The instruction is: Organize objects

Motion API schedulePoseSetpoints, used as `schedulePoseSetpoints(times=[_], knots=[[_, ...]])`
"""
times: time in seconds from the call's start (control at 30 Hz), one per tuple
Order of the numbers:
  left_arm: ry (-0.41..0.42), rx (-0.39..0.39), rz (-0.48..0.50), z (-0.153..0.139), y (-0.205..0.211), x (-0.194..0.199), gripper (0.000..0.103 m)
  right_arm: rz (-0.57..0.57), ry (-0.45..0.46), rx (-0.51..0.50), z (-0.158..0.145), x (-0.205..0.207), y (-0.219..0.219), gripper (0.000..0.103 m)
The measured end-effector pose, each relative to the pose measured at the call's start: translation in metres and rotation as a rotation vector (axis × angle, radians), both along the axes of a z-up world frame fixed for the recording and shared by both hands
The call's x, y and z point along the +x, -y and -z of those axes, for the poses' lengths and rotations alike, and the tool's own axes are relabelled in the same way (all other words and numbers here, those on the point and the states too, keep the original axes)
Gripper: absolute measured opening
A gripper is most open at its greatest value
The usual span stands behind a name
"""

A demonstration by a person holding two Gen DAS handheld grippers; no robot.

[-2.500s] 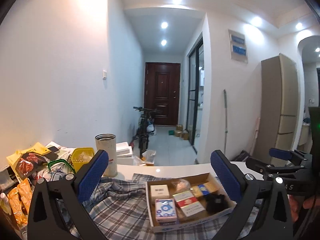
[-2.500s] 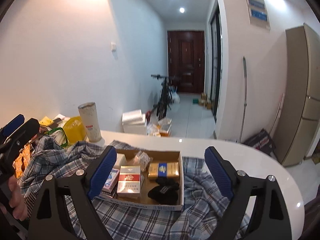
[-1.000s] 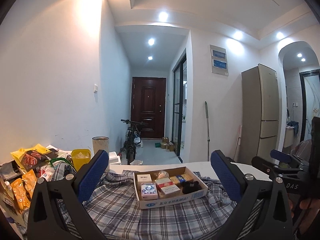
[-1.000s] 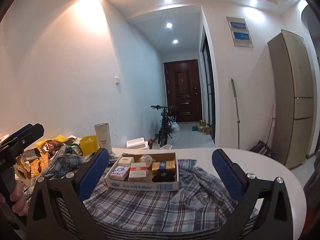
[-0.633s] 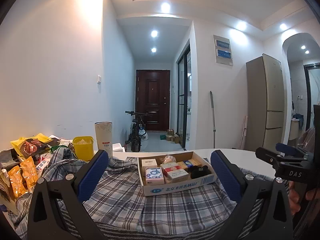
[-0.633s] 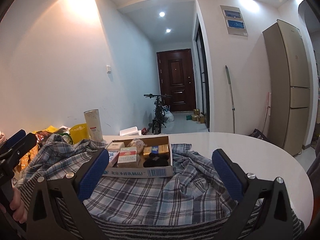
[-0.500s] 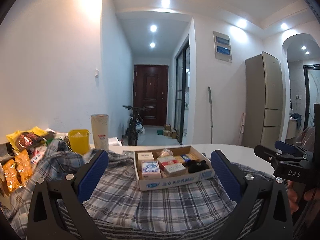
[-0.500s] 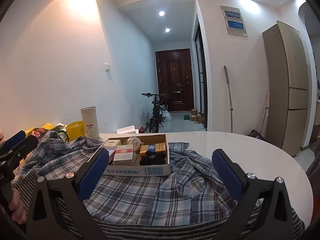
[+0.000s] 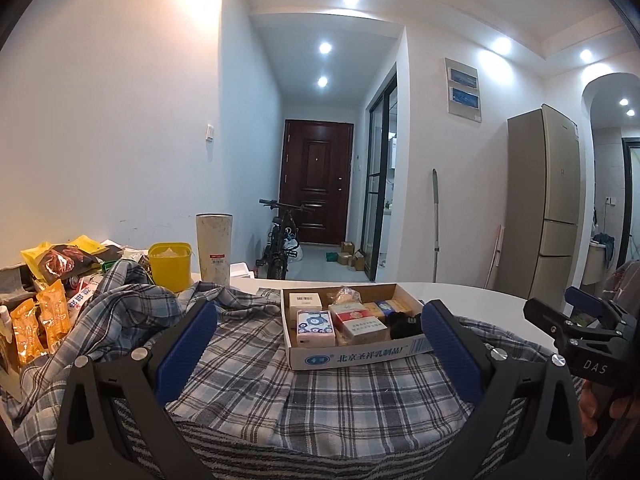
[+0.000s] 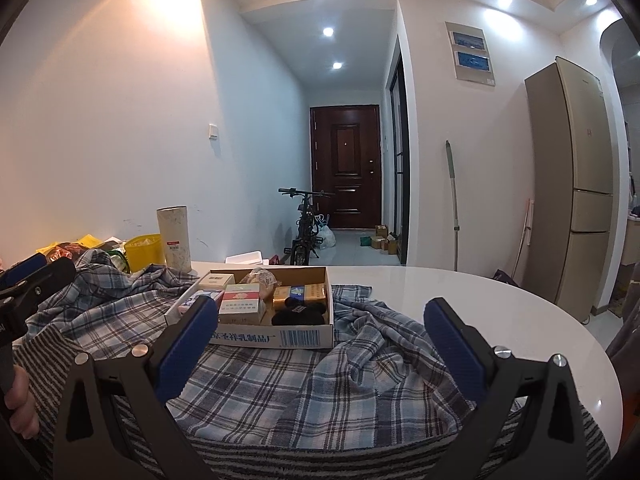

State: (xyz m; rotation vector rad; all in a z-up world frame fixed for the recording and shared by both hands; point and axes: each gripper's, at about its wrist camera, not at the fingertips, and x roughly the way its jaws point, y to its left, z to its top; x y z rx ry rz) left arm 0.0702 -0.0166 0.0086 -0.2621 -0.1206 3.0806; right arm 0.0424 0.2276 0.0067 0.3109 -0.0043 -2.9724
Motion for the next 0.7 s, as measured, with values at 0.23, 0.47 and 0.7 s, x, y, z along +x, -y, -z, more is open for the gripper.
schedulePoseSetpoints(times=[0.23, 0.47, 0.7], knots=[[-0.006, -0.014, -0.009, -0.001, -0.002, 0.003, 0.103, 0.014, -0.004, -0.046, 0.0, 0.002, -0.01, 0.103], [-0.042, -0.029, -0.04, -0.003, -0.003, 0.009, 0.103, 0.007, -0.007, -0.033, 0.001, 0.004, -0.007, 0.103], [-0.055, -0.063, -0.026, -0.004, -0.01, 0.011, 0.103, 0.009, 0.001, -0.026, 0.001, 0.003, -0.006, 0.103]])
